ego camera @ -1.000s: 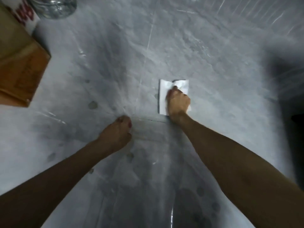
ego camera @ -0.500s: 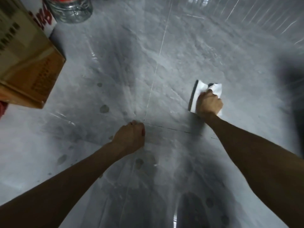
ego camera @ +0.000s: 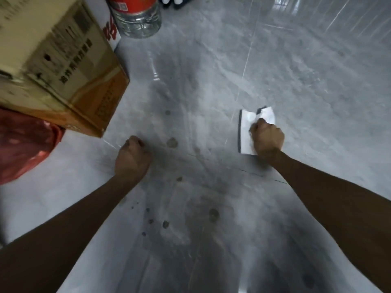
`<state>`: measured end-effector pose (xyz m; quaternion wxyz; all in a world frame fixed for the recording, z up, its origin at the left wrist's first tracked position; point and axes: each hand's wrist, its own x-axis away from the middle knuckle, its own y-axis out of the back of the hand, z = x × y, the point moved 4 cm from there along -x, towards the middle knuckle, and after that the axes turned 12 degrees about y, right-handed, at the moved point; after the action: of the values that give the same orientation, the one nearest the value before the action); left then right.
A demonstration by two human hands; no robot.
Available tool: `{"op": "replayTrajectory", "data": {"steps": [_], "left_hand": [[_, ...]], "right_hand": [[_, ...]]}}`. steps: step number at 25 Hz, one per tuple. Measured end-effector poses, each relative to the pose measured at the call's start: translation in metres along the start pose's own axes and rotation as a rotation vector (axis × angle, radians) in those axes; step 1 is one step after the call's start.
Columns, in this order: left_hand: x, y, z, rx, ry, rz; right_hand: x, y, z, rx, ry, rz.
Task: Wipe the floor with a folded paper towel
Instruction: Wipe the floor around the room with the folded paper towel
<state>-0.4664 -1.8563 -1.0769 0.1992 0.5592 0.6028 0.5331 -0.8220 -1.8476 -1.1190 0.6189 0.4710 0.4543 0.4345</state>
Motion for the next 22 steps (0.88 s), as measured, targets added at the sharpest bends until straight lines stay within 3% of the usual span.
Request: {"op": "replayTrajectory", "data": {"steps": [1, 2, 4, 6, 8, 10, 11, 12, 13, 15, 16, 17, 18, 20, 22], "left_hand": [[-0.007, 0.003, 0.011, -0.011, 0.027, 0.051], [-0.012, 0.005, 0.016, -0.021, 0.025, 0.086], [-0.017, 0.007, 0.019, -0.038, -0.013, 0.098], [-0.023, 0.009, 0.018, -0.046, -0.038, 0.078], [-0.03, 0.008, 0.018, -0.067, -0.064, 0.057], [-0.035, 0.007, 0.019, -0.134, -0.121, 0.06], [-0.036, 0.006, 0.02, -0.166, -0.134, 0.073], [-0.037, 0.005, 0.02, -0.193, -0.134, 0.088], [-0.038, 0.004, 0.019, -0.22, -0.13, 0.1], [-0.043, 0.007, 0.015, -0.265, -0.139, 0.093], [-0.047, 0.008, 0.013, -0.269, -0.143, 0.088], [-0.051, 0.01, 0.013, -0.267, -0.142, 0.091], [-0.055, 0.011, 0.013, -0.27, -0.144, 0.096], [-0.057, 0.009, 0.014, -0.333, -0.158, 0.095], [-0.059, 0.006, 0.014, -0.437, -0.17, 0.087]], "right_hand": [[-0.008, -0.003, 0.011, -0.057, -0.141, -0.017], [-0.012, -0.006, 0.038, -0.045, -0.127, 0.026], [0.005, -0.014, 0.127, -0.072, 0.2, -0.017], [0.046, -0.026, 0.203, -0.154, 0.711, 0.056], [0.048, -0.03, 0.206, -0.224, 1.065, 0.088], [0.016, -0.032, 0.187, -0.146, 1.276, 0.076], [-0.012, -0.034, 0.17, -0.088, 1.21, 0.059], [-0.043, -0.035, 0.153, -0.003, 1.02, 0.054], [-0.07, -0.035, 0.141, 0.106, 0.74, 0.042], [-0.103, -0.036, 0.138, 0.031, 0.184, -0.034], [-0.107, -0.04, 0.154, -0.009, 0.07, -0.011], [-0.106, -0.044, 0.185, -0.05, 0.128, 0.018], [-0.101, -0.052, 0.217, -0.106, 0.312, 0.021], [-0.058, -0.058, 0.271, -0.233, 0.942, 0.028], [-0.039, -0.049, 0.27, -0.223, 1.322, 0.099]]}}
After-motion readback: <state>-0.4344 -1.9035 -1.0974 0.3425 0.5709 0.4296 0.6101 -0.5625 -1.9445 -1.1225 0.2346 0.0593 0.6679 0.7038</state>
